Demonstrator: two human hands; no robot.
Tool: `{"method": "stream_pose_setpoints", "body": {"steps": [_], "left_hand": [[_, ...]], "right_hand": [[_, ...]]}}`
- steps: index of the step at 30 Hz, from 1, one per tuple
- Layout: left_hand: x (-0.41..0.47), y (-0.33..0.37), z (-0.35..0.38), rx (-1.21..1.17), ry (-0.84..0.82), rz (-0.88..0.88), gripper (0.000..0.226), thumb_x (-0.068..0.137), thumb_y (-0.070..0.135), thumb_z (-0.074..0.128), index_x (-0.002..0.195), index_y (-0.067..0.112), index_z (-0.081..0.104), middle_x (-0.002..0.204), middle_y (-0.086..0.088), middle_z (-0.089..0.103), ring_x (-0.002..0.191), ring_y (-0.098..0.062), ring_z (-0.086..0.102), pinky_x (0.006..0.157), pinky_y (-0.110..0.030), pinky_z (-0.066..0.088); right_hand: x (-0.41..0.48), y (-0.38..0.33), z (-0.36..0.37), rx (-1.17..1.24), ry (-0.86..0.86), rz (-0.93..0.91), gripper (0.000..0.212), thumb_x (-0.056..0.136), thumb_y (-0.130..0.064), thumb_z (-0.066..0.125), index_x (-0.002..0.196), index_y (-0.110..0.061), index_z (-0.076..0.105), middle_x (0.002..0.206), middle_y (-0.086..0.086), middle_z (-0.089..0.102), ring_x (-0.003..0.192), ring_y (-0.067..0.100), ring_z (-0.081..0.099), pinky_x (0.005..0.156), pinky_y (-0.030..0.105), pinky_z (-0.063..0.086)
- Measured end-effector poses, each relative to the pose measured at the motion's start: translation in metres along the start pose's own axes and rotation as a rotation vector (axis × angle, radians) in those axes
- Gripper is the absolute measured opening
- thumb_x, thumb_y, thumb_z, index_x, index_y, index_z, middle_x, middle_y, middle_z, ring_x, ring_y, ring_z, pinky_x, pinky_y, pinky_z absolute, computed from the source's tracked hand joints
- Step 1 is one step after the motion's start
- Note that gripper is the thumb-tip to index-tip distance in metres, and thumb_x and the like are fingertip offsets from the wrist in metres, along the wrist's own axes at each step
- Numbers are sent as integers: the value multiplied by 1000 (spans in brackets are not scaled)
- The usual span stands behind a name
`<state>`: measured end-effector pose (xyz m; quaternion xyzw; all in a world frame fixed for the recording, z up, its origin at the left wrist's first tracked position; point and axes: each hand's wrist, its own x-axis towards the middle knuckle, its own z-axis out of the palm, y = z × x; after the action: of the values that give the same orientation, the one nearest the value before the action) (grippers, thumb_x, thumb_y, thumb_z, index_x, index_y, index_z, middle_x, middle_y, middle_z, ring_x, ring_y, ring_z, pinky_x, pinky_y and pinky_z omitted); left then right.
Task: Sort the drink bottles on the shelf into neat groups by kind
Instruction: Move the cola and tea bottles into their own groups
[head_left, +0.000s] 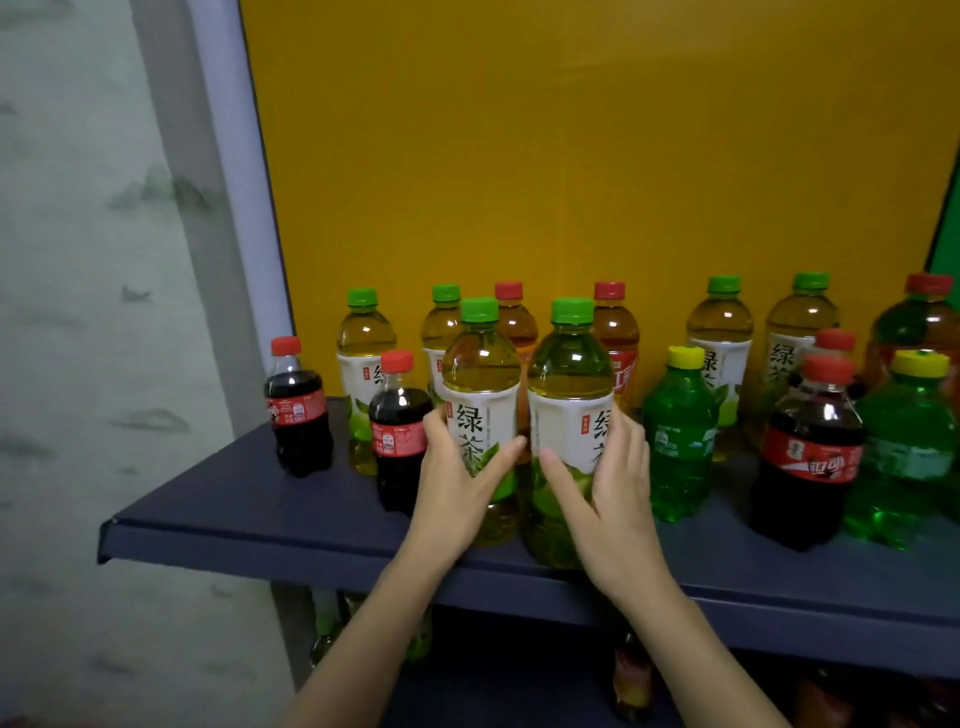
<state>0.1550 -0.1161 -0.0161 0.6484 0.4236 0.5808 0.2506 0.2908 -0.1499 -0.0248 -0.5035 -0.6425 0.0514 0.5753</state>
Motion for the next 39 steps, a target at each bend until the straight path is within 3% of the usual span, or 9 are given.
{"method": "stream_pose_setpoints", "body": {"steps": [4,8,12,18,23,28,31,36,39], "left_hand": [[-10,-7,-4,63,-42,87,63,85,28,64,135,18,28,132,8,48,121,2,46,100,-20,43],[-19,-11,-9,204,63,175,61,86,30,62,140,21,34,129,10,48,118,7,43,94,-2,33],[-13,-15,-10,246,105,177,62,86,31,63,140,21,36,130,9,51,118,3,45,93,-1,32],[-12,-17,-14,150,116,152,64,85,23,65,142,21,36,133,8,53,122,-1,48,103,-27,42],[-17,-11,-42,91,238,219,28,85,12,64,112,21,60,106,10,64,102,-2,59,88,-24,51],[-5,-27,-96,127,341,277,14,86,5,61,91,17,61,86,9,62,83,-6,59,71,-14,47],[12,-47,-128,142,381,244,12,86,11,61,94,19,58,90,7,61,86,-8,58,75,-24,50],[40,-84,-163,255,369,159,45,82,24,63,121,12,47,116,-1,48,113,-21,47,92,-30,39],[58,-98,-176,248,261,39,77,78,26,73,139,10,29,140,-9,35,130,-22,34,104,-32,31]], "right_hand": [[-17,9,7,-85,-87,-34,77,89,-39,52,147,-21,5,137,-4,28,127,10,30,107,31,29],[-12,12,11,-80,-103,-29,79,87,-41,53,148,-19,8,135,-2,28,125,11,35,101,27,35],[-8,13,17,-122,-99,-20,77,86,-44,53,147,-18,14,129,-2,31,118,11,40,90,20,34],[-7,10,22,-148,-31,-11,81,83,-42,60,147,-16,16,133,4,31,123,13,31,103,30,32],[-10,-16,22,-65,253,-168,55,81,-27,63,129,-13,41,121,-6,37,115,4,34,98,24,32],[-16,-51,50,72,162,-269,27,84,-14,56,111,-18,53,103,-10,48,100,-3,48,85,6,36],[-23,-68,84,124,69,-209,35,87,-15,52,120,-26,49,118,-17,49,114,-5,46,95,8,35],[-26,-82,144,117,43,-45,61,92,-25,50,143,-30,17,146,-20,21,136,-9,15,108,5,14],[-21,-82,164,108,69,66,77,90,-19,58,147,-22,6,150,-12,11,140,1,10,115,22,15]]}}
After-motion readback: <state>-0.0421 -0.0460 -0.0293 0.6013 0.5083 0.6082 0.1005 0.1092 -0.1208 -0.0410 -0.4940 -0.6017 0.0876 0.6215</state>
